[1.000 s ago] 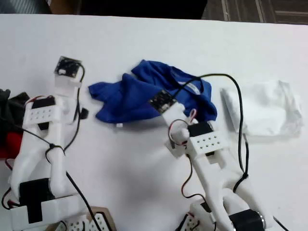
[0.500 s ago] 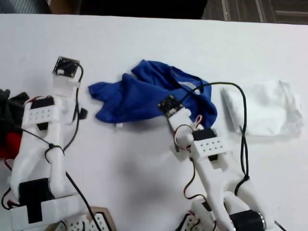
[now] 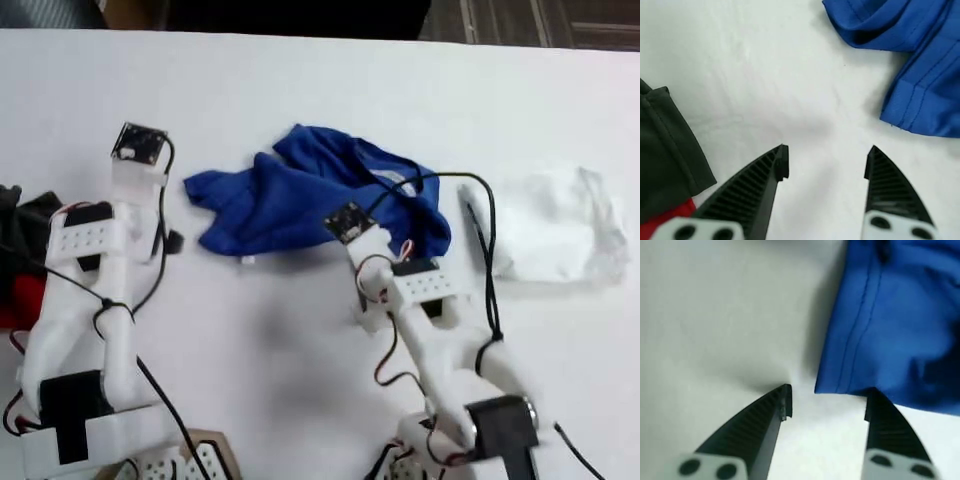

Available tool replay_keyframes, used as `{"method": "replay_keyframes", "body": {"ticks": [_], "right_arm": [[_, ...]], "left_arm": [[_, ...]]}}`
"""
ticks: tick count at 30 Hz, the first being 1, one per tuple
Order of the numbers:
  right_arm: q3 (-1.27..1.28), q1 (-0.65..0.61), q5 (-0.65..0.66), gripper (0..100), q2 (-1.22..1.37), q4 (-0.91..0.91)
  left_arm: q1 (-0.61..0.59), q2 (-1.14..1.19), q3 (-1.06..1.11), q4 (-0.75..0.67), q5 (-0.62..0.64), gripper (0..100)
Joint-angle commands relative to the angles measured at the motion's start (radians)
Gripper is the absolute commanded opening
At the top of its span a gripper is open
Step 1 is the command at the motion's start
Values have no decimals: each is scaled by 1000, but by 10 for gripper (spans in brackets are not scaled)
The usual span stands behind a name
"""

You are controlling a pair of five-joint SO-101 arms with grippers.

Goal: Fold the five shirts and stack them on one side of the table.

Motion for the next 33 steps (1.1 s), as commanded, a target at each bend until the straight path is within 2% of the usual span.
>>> {"method": "replay_keyframes", "body": {"ticks": [1, 14, 19, 27, 31, 33], "right_arm": [[-78, 12, 3, 238, 50, 22], [-137, 10, 3, 240, -38, 97], [-137, 5, 3, 240, -21, 84], [-137, 7, 9, 238, 81, -41], [-161, 12, 6, 232, 127, -28], [-184, 12, 5, 199, 143, -19]], "left_arm": [[-5, -49, -8, 15, 11, 264], [-5, -44, -10, 8, 8, 264], [-5, -44, -10, 8, 8, 264], [-5, -46, -2, 14, 8, 264], [-5, -49, -2, 14, 8, 264], [-5, -49, -2, 14, 8, 264]]}}
